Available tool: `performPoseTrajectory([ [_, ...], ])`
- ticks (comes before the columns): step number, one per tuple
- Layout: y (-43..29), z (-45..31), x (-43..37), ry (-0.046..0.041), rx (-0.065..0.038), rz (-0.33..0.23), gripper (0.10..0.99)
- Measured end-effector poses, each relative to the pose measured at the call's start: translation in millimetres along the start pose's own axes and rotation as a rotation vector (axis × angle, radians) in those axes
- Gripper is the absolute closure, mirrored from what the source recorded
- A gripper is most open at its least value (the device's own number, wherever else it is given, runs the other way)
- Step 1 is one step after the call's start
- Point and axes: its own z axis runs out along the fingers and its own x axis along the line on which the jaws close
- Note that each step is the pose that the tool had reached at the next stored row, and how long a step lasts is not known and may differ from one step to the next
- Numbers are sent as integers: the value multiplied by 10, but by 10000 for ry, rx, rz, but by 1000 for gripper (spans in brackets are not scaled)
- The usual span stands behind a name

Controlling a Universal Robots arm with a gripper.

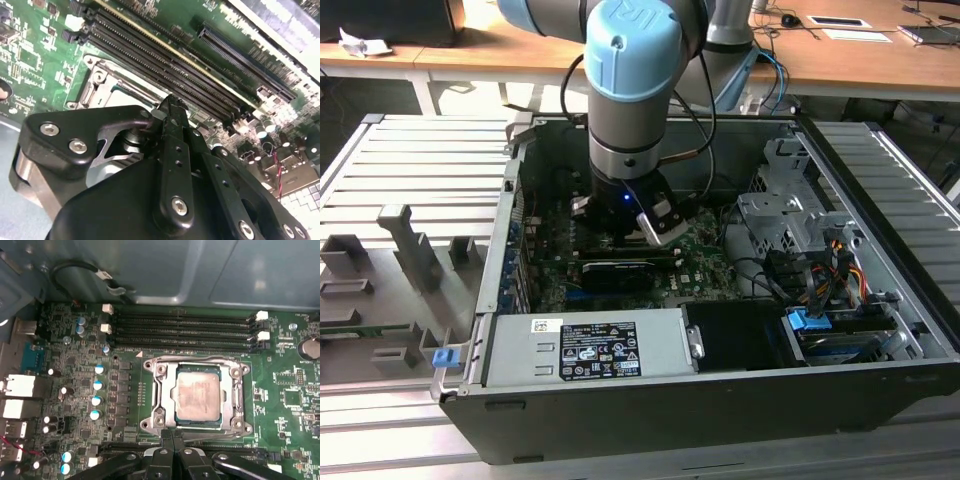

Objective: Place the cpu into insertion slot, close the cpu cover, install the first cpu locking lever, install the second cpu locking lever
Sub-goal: 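Install the second cpu locking lever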

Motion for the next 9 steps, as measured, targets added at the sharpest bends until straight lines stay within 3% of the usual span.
performPoseTrajectory([
  [4,-39,-4,25,-12,-269,3,980],
  [6,-59,-3,45,-22,-484,4,980],
  [9,-88,-2,64,-27,-600,5,980],
])
